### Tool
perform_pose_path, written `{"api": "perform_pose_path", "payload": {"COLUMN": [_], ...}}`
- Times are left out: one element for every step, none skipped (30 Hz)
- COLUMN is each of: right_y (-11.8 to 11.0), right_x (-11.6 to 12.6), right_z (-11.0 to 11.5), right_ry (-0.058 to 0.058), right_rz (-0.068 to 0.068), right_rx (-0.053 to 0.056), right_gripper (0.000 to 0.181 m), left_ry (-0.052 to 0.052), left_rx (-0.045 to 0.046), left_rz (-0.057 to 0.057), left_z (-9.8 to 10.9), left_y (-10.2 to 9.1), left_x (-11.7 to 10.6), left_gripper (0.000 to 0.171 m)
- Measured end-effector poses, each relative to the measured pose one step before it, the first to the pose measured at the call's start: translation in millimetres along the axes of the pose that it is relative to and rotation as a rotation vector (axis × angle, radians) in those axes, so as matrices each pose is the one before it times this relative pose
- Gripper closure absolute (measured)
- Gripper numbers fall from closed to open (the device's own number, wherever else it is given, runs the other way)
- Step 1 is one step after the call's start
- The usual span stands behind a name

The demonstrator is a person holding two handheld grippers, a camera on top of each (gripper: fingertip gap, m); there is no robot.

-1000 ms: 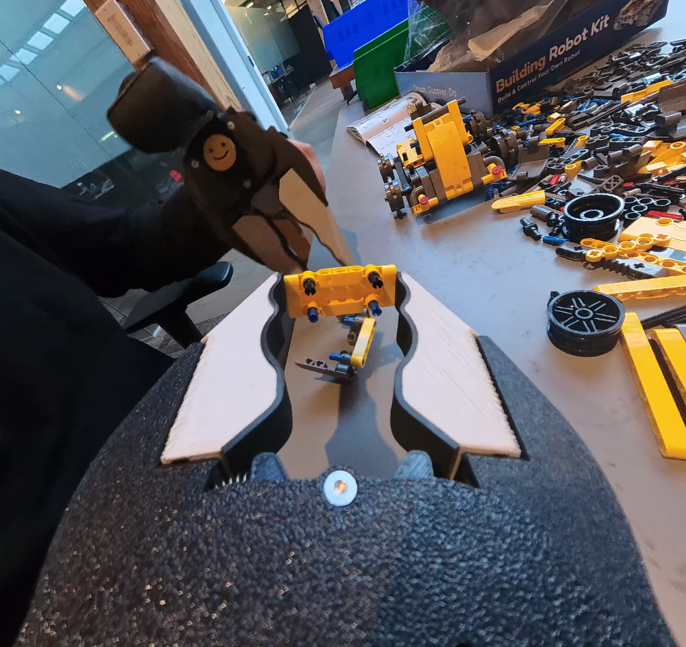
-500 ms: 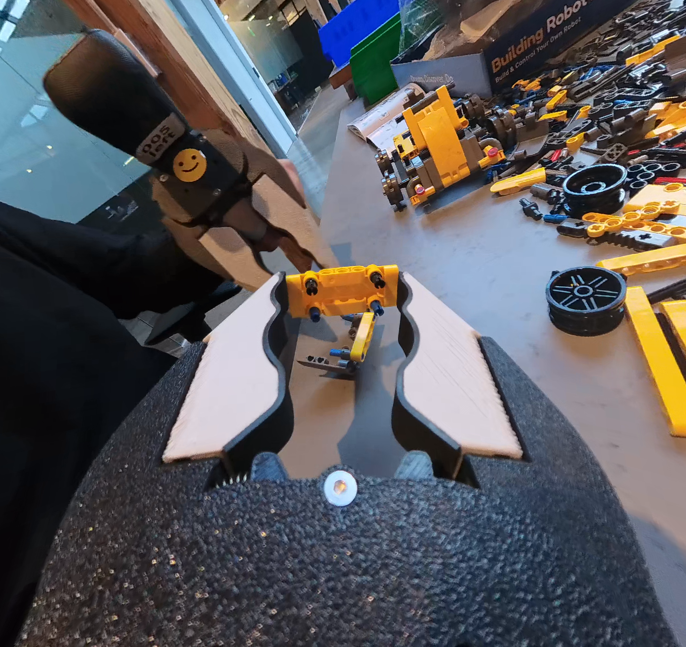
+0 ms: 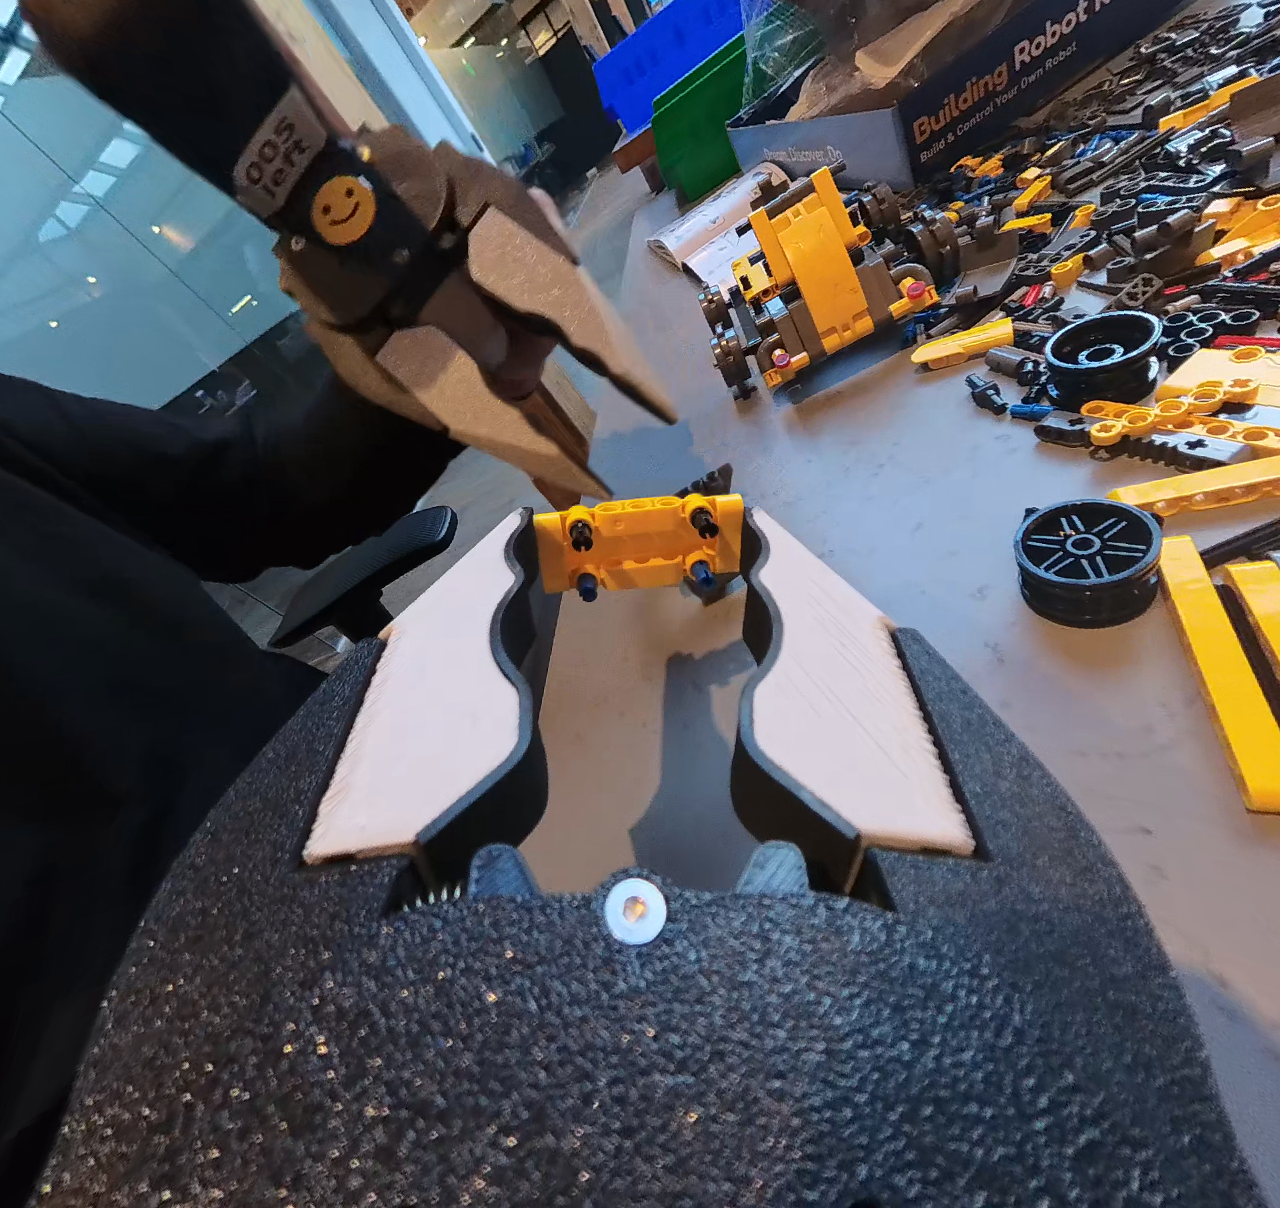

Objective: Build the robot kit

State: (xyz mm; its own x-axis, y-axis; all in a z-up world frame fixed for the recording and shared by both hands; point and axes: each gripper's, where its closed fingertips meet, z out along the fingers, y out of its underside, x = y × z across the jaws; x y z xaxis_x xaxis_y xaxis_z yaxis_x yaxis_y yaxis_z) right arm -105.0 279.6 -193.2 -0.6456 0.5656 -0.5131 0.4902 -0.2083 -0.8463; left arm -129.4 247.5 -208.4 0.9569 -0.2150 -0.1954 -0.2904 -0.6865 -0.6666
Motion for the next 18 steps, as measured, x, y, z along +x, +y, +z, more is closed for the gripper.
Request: {"api": "perform_pose_path", "payload": {"right_y": [0.19, 0.31, 0.49, 0.48, 0.33, 0.12, -0.24, -0.40, -0.60, -0.81, -0.90, -0.83, -0.91, -1.03, -0.87, -0.48, -0.42, 0.27], "right_x": [-0.05, -0.23, -0.33, -0.29, -0.18, -0.03, 0.09, 0.23, 0.60, 0.67, 0.89, 1.06, 0.85, 0.28, -0.05, -0.28, -0.56, -1.10], "right_z": [0.24, 0.39, 0.48, 0.49, 0.34, 0.12, -0.18, -0.22, -0.60, -0.59, -0.85, -1.02, -1.02, -0.96, -0.69, -0.53, -0.42, -0.12], "right_ry": [0.0006, 0.0001, 0.0001, 0.0005, 0.0012, 0.0010, 0.0008, 0.0005, 0.0015, 0.0015, 0.0027, 0.0053, 0.0049, 0.0006, -0.0045, -0.0075, -0.0112, -0.0141], "right_rz": [-0.0012, -0.0027, -0.0030, -0.0027, -0.0022, -0.0017, -0.0007, 0.0015, 0.0038, 0.0039, 0.0022, -0.0002, -0.0013, 0.0009, 0.0047, 0.0084, 0.0110, 0.0128], "right_rx": [-0.0017, -0.0028, -0.0038, -0.0037, -0.0026, -0.0007, 0.0015, 0.0031, 0.0044, 0.0057, 0.0060, 0.0055, 0.0062, 0.0071, 0.0061, 0.0043, 0.0034, 0.0003], "right_gripper": [0.123, 0.123, 0.123, 0.123, 0.123, 0.123, 0.123, 0.123, 0.123, 0.123, 0.123, 0.123, 0.123, 0.123, 0.123, 0.123, 0.123, 0.123], "left_ry": [0.0023, 0.0133, 0.0157, 0.0140, 0.0060, 0.0071, 0.0129, 0.0120, 0.0021, -0.0057, -0.0124, -0.0104, -0.0083, -0.0010, 0.0159, 0.0503, 0.0605, 0.0396], "left_rx": [-0.03011, -0.03190, -0.02715, -0.02268, -0.02446, -0.02574, -0.01567, -0.00407, -0.00468, -0.00903, 0.00068, 0.02822, 0.06721, 0.10617, 0.13276, 0.14416, 0.13918, 0.12690], "left_rz": [0.0146, 0.0145, 0.0105, 0.0124, 0.0076, 0.0016, 0.0036, 0.0096, 0.0098, 0.0010, -0.0117, -0.0175, -0.0223, -0.0375, -0.0726, -0.0994, -0.0962, -0.0914], "left_z": [0.45, 2.63, 4.25, 5.43, 5.95, 5.45, 4.48, 3.70, 3.70, 3.60, 1.63, -1.17, -4.22, -6.65, -7.69, -7.59, -7.16, -6.60], "left_y": [7.13, 7.87, 6.81, 5.78, 5.42, 4.10, 1.40, -0.47, 0.11, 1.30, -0.25, -3.85, -8.96, -13.94, -17.10, -17.80, -15.84, -12.04], "left_x": [7.13, 7.87, 6.84, 4.74, 1.83, 0.75, 1.38, 0.95, -1.05, -2.59, -3.49, -2.67, -1.67, -0.83, 1.14, 5.34, 6.35, 2.68], "left_gripper": [0.142, 0.143, 0.143, 0.143, 0.143, 0.143, 0.144, 0.150, 0.162, 0.163, 0.163, 0.163, 0.164, 0.163, 0.164, 0.164, 0.164, 0.164]}}
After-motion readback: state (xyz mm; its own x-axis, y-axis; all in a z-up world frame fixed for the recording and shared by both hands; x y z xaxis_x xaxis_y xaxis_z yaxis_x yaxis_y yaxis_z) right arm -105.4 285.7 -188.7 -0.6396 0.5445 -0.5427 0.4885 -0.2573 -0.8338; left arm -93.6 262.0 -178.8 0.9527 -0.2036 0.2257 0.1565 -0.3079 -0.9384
